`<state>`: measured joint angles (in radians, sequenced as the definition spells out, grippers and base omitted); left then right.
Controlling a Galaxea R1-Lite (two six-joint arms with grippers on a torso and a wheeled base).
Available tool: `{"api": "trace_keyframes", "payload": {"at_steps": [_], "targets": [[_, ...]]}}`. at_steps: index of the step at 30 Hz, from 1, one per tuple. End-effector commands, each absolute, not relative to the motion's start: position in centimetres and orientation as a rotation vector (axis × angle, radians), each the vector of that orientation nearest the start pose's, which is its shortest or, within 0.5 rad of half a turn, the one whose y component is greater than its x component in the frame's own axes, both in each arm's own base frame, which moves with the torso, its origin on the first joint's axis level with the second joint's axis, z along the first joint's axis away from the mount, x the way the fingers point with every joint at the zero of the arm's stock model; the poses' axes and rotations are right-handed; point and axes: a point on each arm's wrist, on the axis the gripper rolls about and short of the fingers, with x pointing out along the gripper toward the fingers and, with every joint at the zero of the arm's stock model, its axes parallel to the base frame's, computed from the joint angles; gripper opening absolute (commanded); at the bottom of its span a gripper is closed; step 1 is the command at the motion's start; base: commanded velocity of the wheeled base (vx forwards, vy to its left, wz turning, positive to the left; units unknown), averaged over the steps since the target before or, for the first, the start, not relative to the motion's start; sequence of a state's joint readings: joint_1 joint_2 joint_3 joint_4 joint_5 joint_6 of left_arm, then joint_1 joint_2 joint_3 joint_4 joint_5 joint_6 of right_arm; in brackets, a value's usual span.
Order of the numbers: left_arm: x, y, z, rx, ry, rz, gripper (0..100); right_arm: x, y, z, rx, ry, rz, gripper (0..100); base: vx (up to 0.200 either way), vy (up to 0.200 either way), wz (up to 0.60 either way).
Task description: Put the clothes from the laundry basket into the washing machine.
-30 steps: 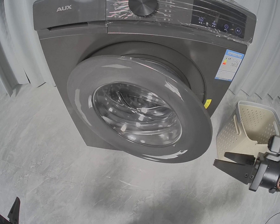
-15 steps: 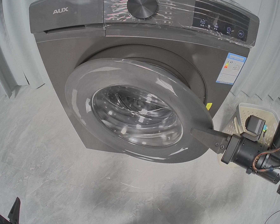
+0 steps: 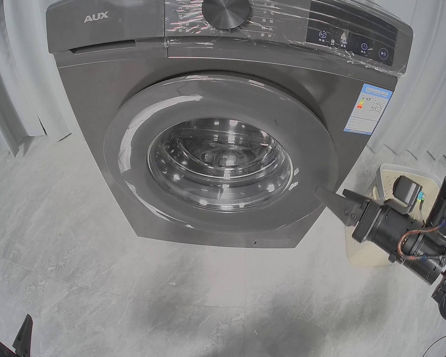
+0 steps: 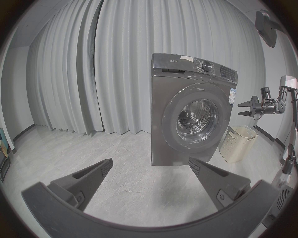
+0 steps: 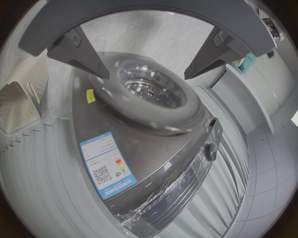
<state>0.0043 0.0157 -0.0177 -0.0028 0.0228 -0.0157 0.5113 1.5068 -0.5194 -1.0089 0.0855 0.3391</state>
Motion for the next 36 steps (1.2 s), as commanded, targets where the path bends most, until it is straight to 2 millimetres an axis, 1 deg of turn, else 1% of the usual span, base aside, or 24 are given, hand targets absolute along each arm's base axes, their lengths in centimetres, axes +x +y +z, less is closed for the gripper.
{"api": "trace_keyframes", "payload": {"at_steps": [1,3,6,9,14,15,18,21,22,25,27,31,34,36], "targets": [[-2.2,0.0,7.6,-0.017,0.003,0.028,100,18.4,13.1,18.7,0.306,0.128,0.688,100,0.2,0.0,0.0],[-2.2,0.0,7.6,-0.015,0.001,0.028,100,17.9,13.7,18.5,0.304,0.137,0.717,100,0.2,0.0,0.0],[-2.2,0.0,7.6,-0.015,0.003,0.028,100,18.1,14.0,18.6,0.298,0.133,0.724,100,0.2,0.0,0.0],[-2.2,0.0,7.6,-0.017,0.001,0.028,100,19.0,14.5,19.2,0.292,0.103,0.693,100,0.2,0.0,0.0],[-2.2,0.0,7.6,-0.017,0.001,0.028,100,19.8,15.1,20.1,0.299,0.07,0.69,100,0.2,0.0,0.0],[-2.2,0.0,7.6,-0.017,0.001,0.028,100,19.8,15.1,20.1,0.299,0.07,0.69,100,0.0,0.0,0.0],[-2.2,0.0,7.6,-0.017,0.001,0.028,100,20.7,15.8,20.4,0.297,0.055,0.691,100,0.0,0.0,0.0],[-2.2,0.0,7.6,-0.017,0.003,0.028,100,21.0,15.9,20.8,0.288,0.036,0.683,100,0.0,0.0,0.0],[-2.2,0.0,7.6,-0.02,0.001,0.028,100,21.1,15.9,21.4,0.279,0.005,0.666,100,0.0,0.0,0.0],[-2.2,0.0,7.6,-0.02,0.003,0.028,100,21.3,15.8,22.0,0.281,-0.04,0.649,100,0.0,0.0,0.0],[-2.2,0.0,7.6,-0.018,0.001,0.028,100,21.3,15.7,22.5,0.285,-0.096,0.625,100,0.0,0.0,0.0],[-2.2,0.0,7.6,-0.02,0.001,0.028,100,21.1,15.6,22.5,0.27,-0.135,0.607,100,0.0,0.0,0.0],[-2.2,0.0,7.6,-0.02,0.001,0.028,100,20.1,15.5,21.4,0.254,-0.092,0.626,100,0.0,0.0,0.0],[-2.2,0.0,7.6,-0.021,0.001,0.028,100,18.9,15.3,20.7,0.245,-0.065,0.649,100,0.0,0.0,0.0]]}}
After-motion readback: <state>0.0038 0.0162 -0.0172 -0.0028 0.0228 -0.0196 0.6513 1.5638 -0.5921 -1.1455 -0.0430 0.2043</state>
